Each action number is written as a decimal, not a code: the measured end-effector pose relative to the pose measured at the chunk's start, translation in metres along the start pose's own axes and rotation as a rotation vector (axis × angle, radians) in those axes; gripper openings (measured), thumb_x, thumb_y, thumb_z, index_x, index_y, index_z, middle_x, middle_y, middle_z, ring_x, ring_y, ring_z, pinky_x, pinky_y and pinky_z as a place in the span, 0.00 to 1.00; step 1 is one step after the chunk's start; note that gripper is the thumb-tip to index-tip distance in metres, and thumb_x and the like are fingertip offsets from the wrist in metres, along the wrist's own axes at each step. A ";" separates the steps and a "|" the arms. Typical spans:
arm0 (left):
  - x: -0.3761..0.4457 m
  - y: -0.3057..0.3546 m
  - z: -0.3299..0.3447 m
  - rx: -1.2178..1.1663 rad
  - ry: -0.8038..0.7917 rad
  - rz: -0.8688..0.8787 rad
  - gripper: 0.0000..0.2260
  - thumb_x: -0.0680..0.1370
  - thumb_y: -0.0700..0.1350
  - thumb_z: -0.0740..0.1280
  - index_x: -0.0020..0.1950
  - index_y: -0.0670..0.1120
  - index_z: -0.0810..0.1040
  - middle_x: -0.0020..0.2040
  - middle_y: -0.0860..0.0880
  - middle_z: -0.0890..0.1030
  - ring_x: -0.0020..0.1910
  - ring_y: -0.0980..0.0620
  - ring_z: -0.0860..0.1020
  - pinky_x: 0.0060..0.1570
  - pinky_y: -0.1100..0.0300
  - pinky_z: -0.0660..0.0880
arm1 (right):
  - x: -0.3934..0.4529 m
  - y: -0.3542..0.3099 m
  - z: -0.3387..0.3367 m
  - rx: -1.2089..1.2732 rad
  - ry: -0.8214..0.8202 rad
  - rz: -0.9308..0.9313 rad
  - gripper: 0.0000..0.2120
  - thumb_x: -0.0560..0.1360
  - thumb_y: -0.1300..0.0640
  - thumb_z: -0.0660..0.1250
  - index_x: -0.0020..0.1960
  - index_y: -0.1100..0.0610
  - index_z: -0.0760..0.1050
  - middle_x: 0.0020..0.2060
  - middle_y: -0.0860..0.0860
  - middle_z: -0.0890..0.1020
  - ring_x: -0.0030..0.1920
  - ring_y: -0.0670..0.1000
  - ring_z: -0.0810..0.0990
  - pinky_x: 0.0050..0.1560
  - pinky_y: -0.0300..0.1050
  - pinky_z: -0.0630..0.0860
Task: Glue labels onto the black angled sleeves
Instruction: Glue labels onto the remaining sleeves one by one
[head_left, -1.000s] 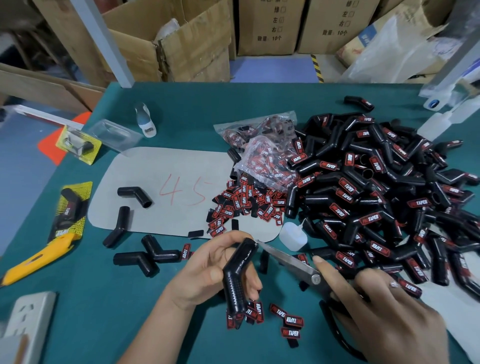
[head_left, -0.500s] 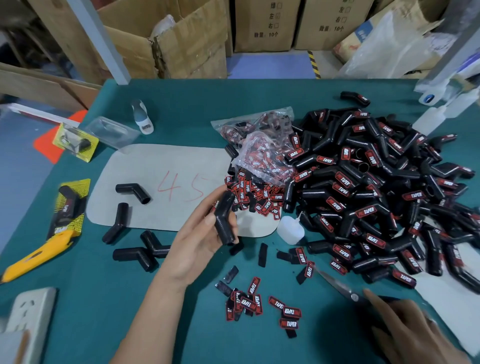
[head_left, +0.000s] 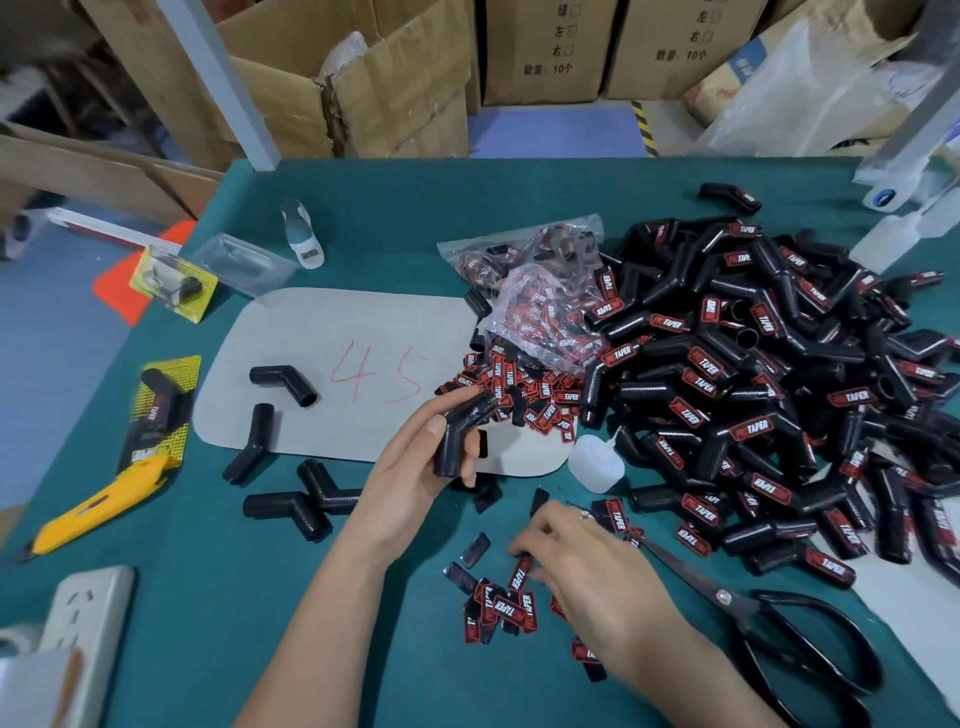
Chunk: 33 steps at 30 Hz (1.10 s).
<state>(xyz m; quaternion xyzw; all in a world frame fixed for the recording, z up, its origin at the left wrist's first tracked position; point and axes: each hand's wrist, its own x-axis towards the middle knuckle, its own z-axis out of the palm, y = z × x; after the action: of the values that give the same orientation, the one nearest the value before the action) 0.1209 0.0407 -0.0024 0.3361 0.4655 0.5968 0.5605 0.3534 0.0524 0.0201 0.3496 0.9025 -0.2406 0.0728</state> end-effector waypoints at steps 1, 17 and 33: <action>0.000 0.000 0.000 0.002 -0.004 0.001 0.19 0.87 0.51 0.59 0.74 0.46 0.76 0.43 0.43 0.77 0.39 0.46 0.72 0.45 0.54 0.73 | 0.004 0.001 0.000 -0.003 0.005 -0.007 0.22 0.79 0.65 0.64 0.66 0.44 0.69 0.59 0.41 0.66 0.61 0.48 0.72 0.49 0.51 0.78; -0.007 0.009 0.002 0.192 0.022 0.106 0.18 0.83 0.47 0.66 0.74 0.49 0.74 0.41 0.45 0.75 0.38 0.48 0.74 0.45 0.58 0.76 | 0.018 -0.015 -0.036 0.755 0.418 -0.226 0.16 0.82 0.59 0.65 0.58 0.38 0.80 0.50 0.42 0.76 0.47 0.48 0.81 0.45 0.48 0.78; -0.018 0.027 0.013 0.326 0.192 0.183 0.12 0.77 0.40 0.71 0.57 0.55 0.79 0.43 0.49 0.82 0.34 0.51 0.79 0.42 0.64 0.77 | 0.029 -0.027 -0.028 1.522 0.618 -0.030 0.13 0.71 0.43 0.81 0.45 0.49 0.81 0.43 0.49 0.83 0.32 0.48 0.74 0.36 0.39 0.74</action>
<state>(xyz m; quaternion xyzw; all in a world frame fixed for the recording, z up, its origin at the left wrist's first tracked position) 0.1263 0.0267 0.0292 0.4050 0.5746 0.5912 0.3954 0.3151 0.0654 0.0460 0.3417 0.4762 -0.6808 -0.4392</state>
